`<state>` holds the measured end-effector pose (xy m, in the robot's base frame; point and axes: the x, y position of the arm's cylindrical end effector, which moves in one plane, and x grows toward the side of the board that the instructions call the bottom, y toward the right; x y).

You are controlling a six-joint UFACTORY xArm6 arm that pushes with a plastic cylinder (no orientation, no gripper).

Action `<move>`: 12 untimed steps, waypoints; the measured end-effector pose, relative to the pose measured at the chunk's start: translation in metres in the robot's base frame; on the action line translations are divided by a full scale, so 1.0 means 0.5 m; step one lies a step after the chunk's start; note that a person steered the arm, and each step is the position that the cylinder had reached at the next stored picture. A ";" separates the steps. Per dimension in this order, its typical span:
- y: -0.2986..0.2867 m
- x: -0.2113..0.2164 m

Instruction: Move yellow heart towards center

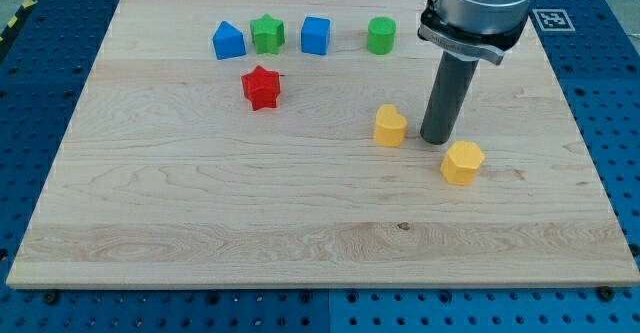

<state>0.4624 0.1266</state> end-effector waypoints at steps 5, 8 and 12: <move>-0.034 0.028; -0.092 -0.025; -0.140 -0.093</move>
<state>0.4159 0.0568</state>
